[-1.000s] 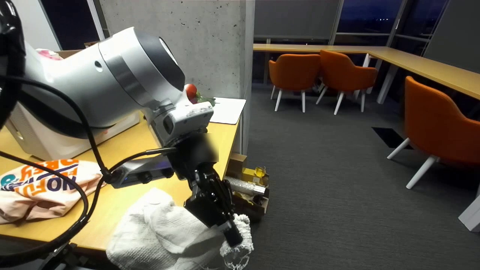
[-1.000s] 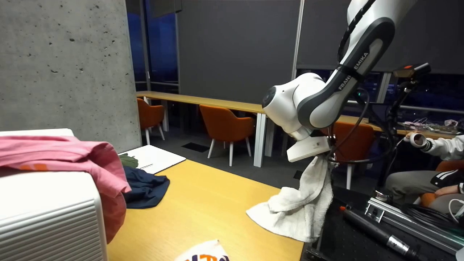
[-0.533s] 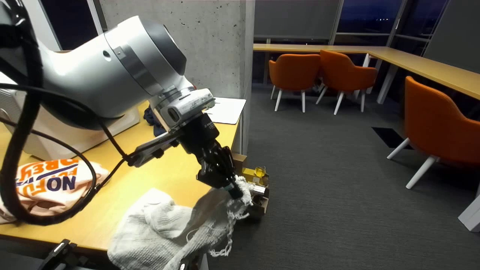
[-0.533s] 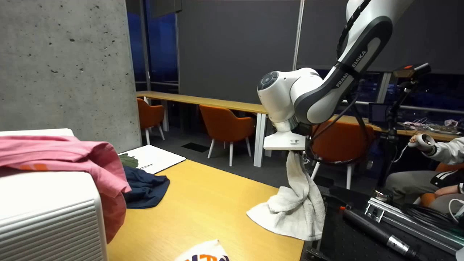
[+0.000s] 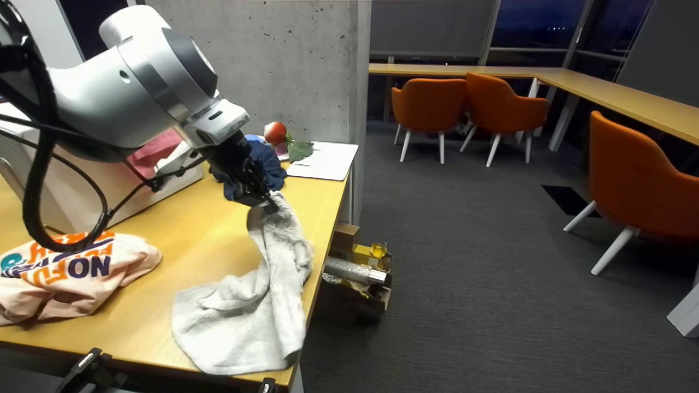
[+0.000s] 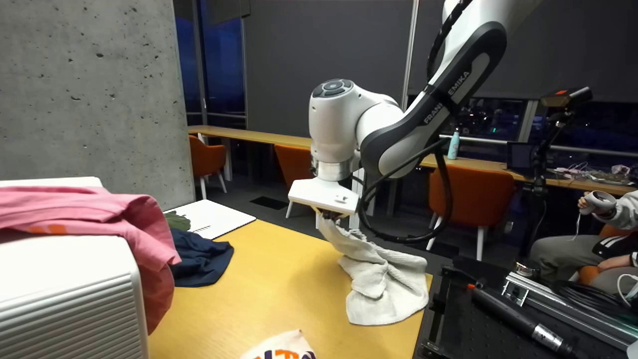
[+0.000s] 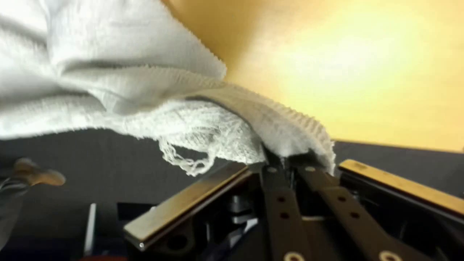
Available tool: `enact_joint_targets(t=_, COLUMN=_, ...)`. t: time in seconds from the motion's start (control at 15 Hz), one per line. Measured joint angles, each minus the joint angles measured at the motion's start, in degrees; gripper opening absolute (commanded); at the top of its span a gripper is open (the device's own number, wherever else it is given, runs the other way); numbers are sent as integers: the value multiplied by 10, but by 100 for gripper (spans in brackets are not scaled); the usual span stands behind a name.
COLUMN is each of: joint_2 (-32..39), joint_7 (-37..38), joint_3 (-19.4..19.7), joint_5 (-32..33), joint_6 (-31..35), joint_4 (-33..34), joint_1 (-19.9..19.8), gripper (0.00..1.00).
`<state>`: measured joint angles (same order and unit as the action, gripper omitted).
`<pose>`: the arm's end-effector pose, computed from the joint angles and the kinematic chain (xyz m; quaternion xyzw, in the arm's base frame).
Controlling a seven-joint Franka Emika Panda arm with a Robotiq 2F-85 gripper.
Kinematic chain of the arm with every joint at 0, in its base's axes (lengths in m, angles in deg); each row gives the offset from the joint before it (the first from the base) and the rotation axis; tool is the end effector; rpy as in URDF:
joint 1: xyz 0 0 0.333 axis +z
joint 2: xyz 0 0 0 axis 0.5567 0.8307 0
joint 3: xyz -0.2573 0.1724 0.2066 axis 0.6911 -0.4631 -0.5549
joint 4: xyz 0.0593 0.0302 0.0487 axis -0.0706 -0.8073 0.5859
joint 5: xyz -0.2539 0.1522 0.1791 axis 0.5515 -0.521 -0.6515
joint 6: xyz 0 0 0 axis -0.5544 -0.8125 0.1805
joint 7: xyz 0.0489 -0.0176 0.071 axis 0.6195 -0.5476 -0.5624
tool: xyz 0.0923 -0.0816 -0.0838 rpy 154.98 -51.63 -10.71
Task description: Put the pink shirt on the left and the white towel on the right
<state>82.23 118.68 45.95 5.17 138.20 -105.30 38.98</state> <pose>0.6090 0.0337 0.2787 0.7765 -0.5904 0.1998 0.0929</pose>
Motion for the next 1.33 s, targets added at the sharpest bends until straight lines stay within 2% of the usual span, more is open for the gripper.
enact_joint_targets(t=0.33, joint_2=60, joint_7=-58, joint_3=-7, joint_5=-72, joint_6=119, joint_4=-1, joint_1=24, gripper=1)
enact_joint_targets(t=0.4, joint_2=67, joint_7=-75, joint_3=-5, joint_5=-88, joint_6=133, joint_4=-5, joint_1=24, gripper=31)
enact_joint_targets(t=0.53, joint_2=77, joint_7=-116, joint_3=0, joint_5=-128, joint_6=151, joint_4=-10, joint_1=24, gripper=39)
enact_joint_targets(t=0.8, joint_2=76, joint_7=-200, joint_3=7, joint_5=-201, joint_6=156, joint_4=-10, joint_1=30, gripper=68)
enact_joint_targets(t=1.07, joint_2=40, joint_7=-272, joint_3=15, joint_5=-248, joint_6=154, joint_4=-4, joint_1=40, gripper=96)
enact_joint_targets(t=1.13, joint_2=28, joint_7=-296, joint_3=15, joint_5=-264, joint_6=152, joint_4=-2, joint_1=39, gripper=100)
enact_joint_targets(t=1.33, joint_2=2, joint_7=-365, joint_3=14, joint_5=-315, joint_6=139, joint_4=13, joint_1=34, gripper=100)
